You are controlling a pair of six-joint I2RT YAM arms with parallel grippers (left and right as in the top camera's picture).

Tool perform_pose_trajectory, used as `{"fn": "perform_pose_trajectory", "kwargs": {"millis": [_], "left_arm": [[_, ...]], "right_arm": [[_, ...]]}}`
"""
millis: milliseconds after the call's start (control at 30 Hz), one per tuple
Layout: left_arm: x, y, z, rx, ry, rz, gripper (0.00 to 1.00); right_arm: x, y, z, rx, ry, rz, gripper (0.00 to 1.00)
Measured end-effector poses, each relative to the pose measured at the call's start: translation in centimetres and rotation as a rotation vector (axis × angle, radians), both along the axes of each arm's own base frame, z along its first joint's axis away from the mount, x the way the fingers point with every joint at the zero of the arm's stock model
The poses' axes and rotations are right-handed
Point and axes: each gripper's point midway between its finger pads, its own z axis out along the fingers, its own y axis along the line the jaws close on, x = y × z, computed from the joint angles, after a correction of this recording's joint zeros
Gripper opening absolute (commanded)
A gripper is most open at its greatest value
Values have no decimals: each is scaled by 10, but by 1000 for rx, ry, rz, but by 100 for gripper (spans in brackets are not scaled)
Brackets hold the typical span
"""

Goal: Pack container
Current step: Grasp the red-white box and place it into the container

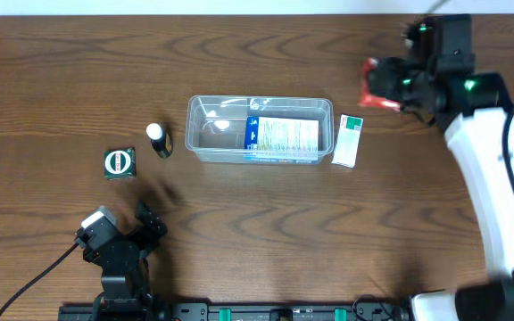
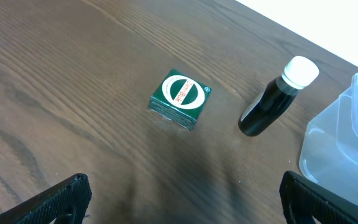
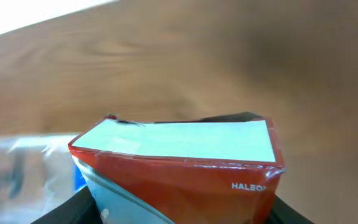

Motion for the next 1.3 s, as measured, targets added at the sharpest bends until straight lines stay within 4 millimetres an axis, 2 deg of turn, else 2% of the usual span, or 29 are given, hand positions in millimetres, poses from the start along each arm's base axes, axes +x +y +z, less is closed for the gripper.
{"fn": "perform_pose_trajectory", "kwargs": {"millis": [67,133,200,300,400,500,600,667,833,967,1167,1300], "left_arm": [[0,0,0,0,0,0,98],[0,0,0,0,0,0,98],[0,0,0,0,0,0,98],[0,0,0,0,0,0,98],[0,0,0,0,0,0,98],[0,0,0,0,0,0,98],[0,0,0,0,0,0,98],[0,0,0,0,0,0,98],[0,0,0,0,0,0,98],[0,0,0,0,0,0,98],[0,0,0,0,0,0,98],[0,0,0,0,0,0,98]], "right_arm": [[-10,37,20,-54,-91,169,38],[-20,73,23,-120,-144,338,38],[-31,102,18,-183,-169,485,40],[-43,141,4,-303,-215,705,38],[-43,159,-17,-409,-232,845,32],[-28,158,-47,-514,-210,901,30],[-10,147,-79,-602,-159,926,37],[-2,137,-97,-644,-126,949,37],[3,118,-130,-737,-56,1052,38],[2,118,-145,-781,-42,1140,42],[-9,116,-154,-806,-6,1225,48],[-11,117,-154,-814,-7,1244,62]]}}
